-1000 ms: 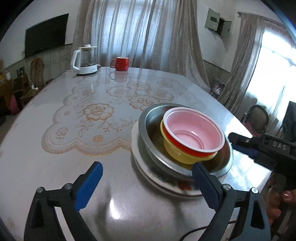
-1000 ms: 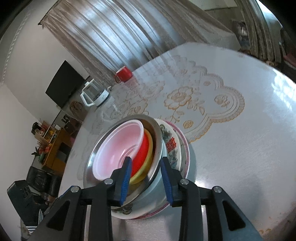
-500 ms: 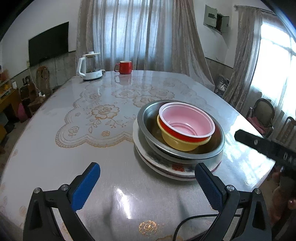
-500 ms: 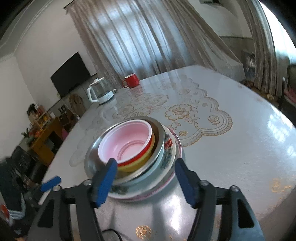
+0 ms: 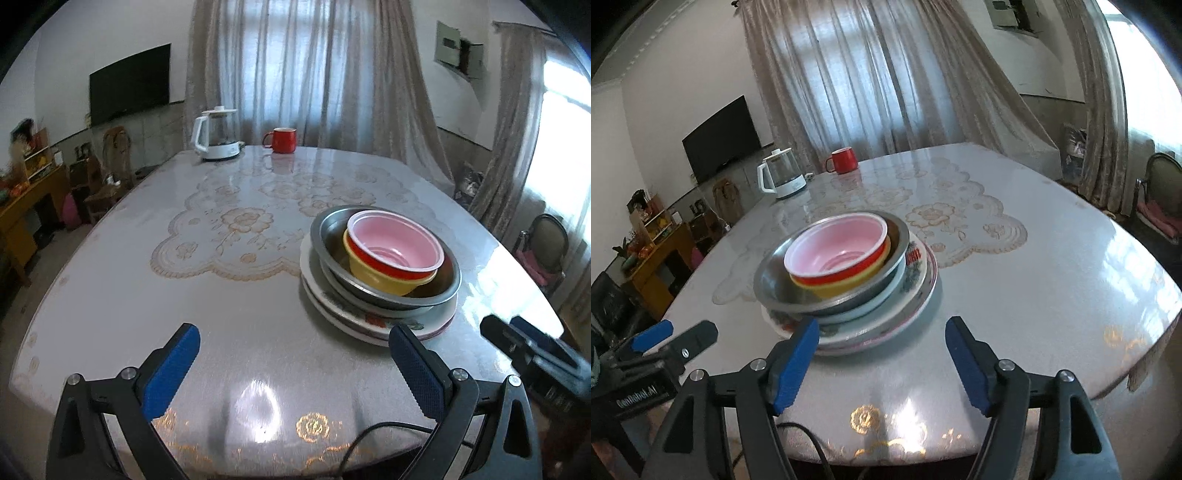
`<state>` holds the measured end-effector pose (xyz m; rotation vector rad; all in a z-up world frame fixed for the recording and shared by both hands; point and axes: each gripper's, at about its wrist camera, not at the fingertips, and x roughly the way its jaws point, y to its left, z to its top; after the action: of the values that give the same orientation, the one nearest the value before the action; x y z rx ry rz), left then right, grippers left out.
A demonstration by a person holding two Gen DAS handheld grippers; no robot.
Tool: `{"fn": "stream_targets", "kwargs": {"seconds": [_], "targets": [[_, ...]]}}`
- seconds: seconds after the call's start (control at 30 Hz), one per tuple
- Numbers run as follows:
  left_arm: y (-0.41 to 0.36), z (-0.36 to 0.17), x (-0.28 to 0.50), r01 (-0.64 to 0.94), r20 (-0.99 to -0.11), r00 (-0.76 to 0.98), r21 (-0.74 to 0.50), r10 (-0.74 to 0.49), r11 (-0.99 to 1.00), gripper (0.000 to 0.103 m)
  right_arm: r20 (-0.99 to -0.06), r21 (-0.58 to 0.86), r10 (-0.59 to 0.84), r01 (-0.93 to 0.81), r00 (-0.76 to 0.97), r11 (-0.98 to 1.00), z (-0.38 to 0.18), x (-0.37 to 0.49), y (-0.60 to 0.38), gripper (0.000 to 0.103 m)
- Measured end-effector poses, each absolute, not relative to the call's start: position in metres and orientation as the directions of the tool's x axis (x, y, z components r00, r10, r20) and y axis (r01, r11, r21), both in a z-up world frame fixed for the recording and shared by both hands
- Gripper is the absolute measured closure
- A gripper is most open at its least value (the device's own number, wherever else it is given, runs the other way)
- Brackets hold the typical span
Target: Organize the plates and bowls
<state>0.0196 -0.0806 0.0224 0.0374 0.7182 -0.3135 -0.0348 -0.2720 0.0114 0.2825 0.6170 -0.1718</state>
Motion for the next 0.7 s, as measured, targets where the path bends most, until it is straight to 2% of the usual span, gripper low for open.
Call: {"fn": "stream_targets", "kwargs": {"seconds": [0.4, 0.7], "targets": [[-0.083, 0.026, 0.004, 0.269, -0.641, 0.740, 0.000, -0.207, 0.963, 0.000, -0.574, 0.171, -0.081, 0.216, 0.814, 0.961, 0.013, -0.042, -0.255, 0.031], [-0.083, 0.022, 0.005, 0.272, -0.662, 0.721, -0.004, -0.207, 0.962, 0.000, -0.591, 0.173, -0.063, 0.202, 0.804, 0.964, 0.009, -0.041, -0.251, 0.031]]}}
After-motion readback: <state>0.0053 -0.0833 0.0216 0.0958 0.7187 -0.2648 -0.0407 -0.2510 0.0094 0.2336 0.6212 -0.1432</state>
